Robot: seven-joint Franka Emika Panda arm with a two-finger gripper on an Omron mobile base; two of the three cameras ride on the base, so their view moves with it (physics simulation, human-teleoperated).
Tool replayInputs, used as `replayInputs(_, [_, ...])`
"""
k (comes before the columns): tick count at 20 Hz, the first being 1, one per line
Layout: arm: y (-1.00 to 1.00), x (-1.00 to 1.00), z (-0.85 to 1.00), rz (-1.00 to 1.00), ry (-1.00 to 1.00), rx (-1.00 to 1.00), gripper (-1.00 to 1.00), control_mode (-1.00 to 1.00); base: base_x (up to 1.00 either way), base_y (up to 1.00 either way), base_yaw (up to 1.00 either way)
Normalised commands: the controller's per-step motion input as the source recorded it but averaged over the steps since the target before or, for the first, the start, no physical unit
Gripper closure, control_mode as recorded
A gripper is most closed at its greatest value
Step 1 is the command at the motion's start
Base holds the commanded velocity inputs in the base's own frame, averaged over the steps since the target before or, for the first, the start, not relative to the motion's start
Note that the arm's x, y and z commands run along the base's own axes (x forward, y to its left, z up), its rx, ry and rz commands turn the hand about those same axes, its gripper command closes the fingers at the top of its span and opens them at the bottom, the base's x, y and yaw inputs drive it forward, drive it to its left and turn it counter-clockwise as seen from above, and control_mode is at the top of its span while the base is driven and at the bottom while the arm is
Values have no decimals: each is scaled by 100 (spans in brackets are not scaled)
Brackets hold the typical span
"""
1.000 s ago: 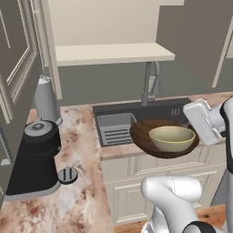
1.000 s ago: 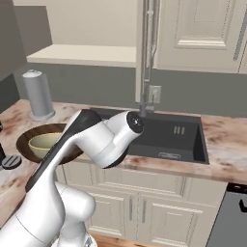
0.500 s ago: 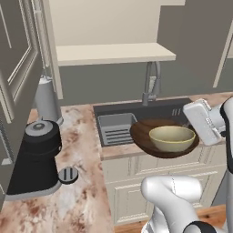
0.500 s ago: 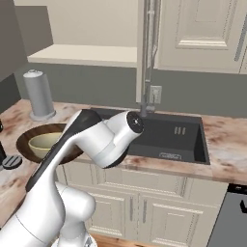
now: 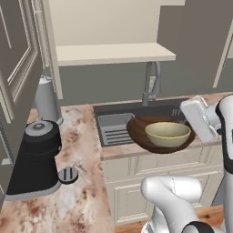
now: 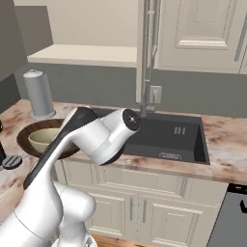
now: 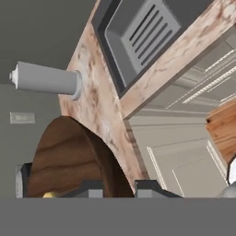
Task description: Pick up the bowls on the counter and stack them on top of one another in the open cabinet. Place the smaller bowl on top of the larger bowl.
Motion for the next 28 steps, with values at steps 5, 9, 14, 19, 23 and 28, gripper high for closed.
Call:
replayInputs(5, [53,23,36,-24,-16,0,100,-100,0,0,0])
replayInputs(9, [54,9,40,-27,-17,-1,100,-100,0,0,0])
replayInputs(14, [34,0,37,-24,-15,0,100,-100,0,0,0])
replayInputs(19, [21,0,31,-22,-12,0,100,-100,0,0,0])
replayInputs(23, [19,0,25,-21,-4,0,100,-100,0,0,0])
replayInputs(28, [7,3,23,-10,1,0,100,-100,0,0,0])
